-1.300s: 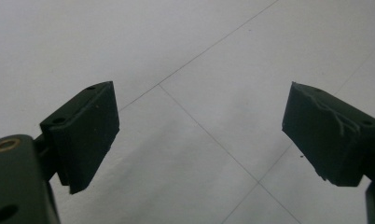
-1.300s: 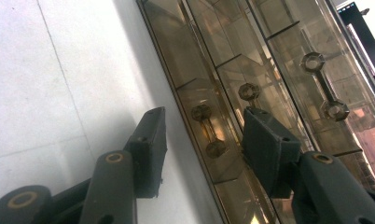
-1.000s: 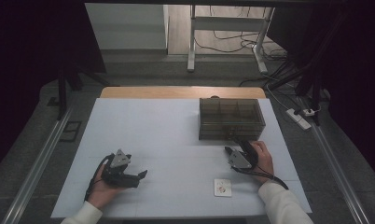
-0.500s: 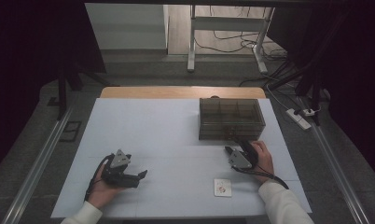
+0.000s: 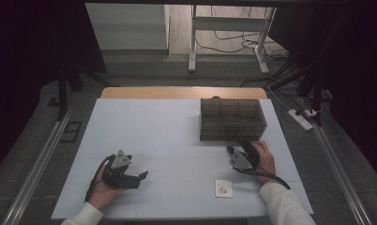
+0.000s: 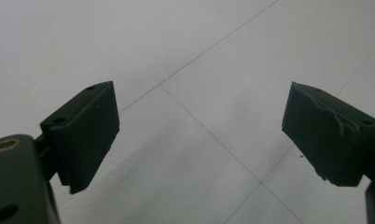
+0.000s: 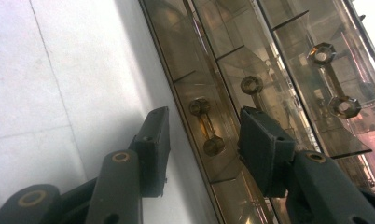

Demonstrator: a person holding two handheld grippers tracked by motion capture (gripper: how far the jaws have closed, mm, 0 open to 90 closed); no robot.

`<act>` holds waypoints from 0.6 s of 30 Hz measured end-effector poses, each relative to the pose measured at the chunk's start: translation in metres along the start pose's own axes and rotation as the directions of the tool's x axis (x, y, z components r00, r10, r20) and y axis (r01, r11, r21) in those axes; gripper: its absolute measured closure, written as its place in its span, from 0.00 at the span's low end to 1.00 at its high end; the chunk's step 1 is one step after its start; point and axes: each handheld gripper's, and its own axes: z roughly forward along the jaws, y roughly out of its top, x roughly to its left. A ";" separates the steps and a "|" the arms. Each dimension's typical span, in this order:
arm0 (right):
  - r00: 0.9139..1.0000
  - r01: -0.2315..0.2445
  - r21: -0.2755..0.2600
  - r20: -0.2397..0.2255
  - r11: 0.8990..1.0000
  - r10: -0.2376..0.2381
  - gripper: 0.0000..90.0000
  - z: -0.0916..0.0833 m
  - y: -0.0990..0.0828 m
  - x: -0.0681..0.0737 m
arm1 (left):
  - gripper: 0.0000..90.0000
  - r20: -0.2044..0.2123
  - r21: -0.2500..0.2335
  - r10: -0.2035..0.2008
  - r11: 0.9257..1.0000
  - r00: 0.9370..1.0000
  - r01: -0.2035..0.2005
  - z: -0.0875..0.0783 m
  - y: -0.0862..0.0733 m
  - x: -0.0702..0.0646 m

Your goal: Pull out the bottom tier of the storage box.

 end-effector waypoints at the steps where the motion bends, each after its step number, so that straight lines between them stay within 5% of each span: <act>1: 1.000 0.002 -0.003 0.000 1.000 -0.002 0.59 0.001 -0.001 0.000 | 0.13 0.000 0.000 0.000 1.000 1.000 0.000 0.000 0.000 0.000; 18: 0.999 0.035 -0.002 0.013 0.999 -0.035 0.65 0.006 -0.004 0.001 | 0.13 0.000 0.002 -0.001 1.000 1.000 0.001 0.001 0.000 0.000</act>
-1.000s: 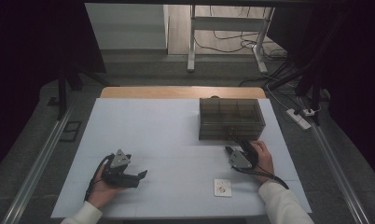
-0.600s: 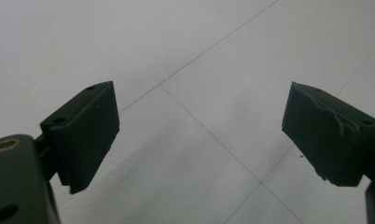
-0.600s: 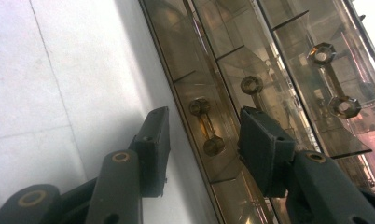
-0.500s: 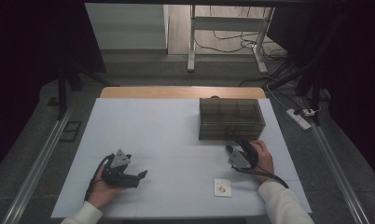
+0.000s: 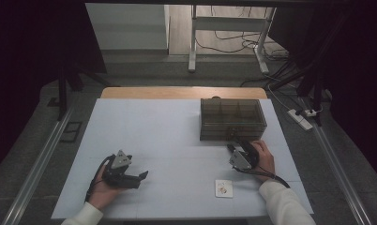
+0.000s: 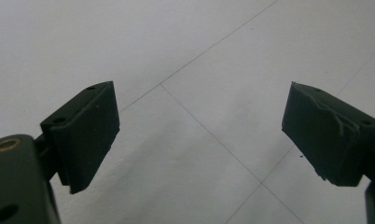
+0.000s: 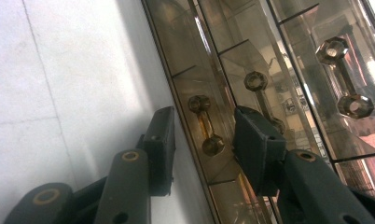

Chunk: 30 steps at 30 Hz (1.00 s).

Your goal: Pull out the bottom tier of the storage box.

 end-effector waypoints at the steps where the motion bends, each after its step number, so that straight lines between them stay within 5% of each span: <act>1: 1.000 0.008 -0.003 0.003 1.000 -0.008 0.66 0.000 0.000 -0.001 | 0.13 0.000 0.000 0.000 1.000 1.000 0.000 0.000 0.000 0.000; 30: 0.999 0.036 -0.011 0.022 0.999 -0.036 0.75 0.004 -0.003 -0.001 | 0.13 -0.004 0.000 0.002 1.000 1.000 -0.002 0.001 0.000 0.000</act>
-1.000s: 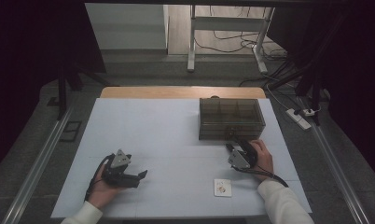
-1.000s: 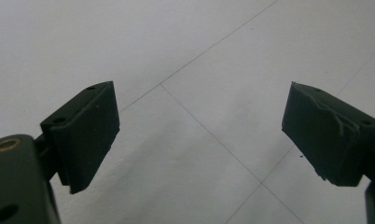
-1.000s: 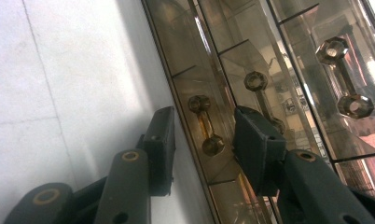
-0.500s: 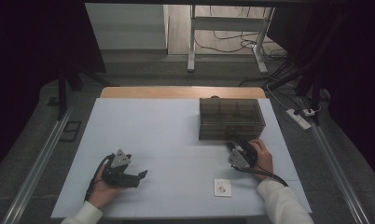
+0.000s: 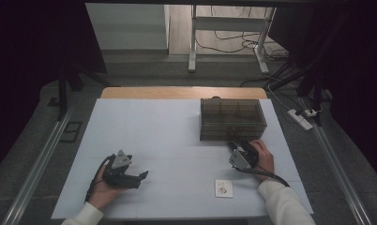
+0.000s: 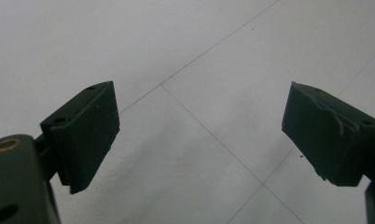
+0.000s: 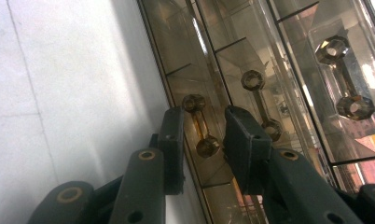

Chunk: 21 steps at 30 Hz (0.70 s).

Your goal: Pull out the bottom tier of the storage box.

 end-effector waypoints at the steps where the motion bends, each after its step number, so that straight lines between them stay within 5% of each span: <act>1: 1.000 -0.002 0.001 0.000 1.000 0.002 0.75 0.000 0.000 0.000 | 0.13 0.000 0.000 0.000 1.000 1.000 0.000 0.000 0.000 0.000; 21: 1.000 0.009 0.002 -0.002 1.000 -0.009 0.78 0.000 -0.001 0.000 | 0.13 -0.002 0.004 0.004 1.000 1.000 -0.004 0.001 0.000 0.000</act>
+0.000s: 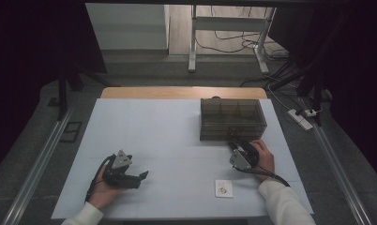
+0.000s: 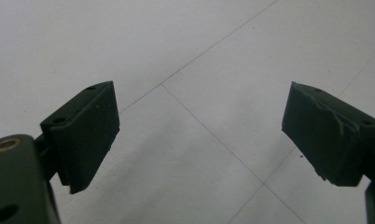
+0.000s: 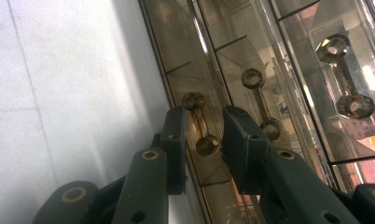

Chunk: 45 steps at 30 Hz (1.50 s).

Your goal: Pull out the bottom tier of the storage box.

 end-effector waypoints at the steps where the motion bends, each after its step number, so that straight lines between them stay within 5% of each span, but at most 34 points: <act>1: 1.000 0.000 -0.002 0.001 1.000 0.000 0.78 0.000 0.000 0.000 | 0.13 0.000 0.000 0.000 1.000 1.000 0.000 0.000 0.000 0.000; 45: 0.999 0.053 -0.012 0.003 0.999 -0.053 0.84 0.001 -0.002 0.000 | 0.13 -0.005 0.002 0.001 1.000 1.000 -0.001 0.000 0.000 0.000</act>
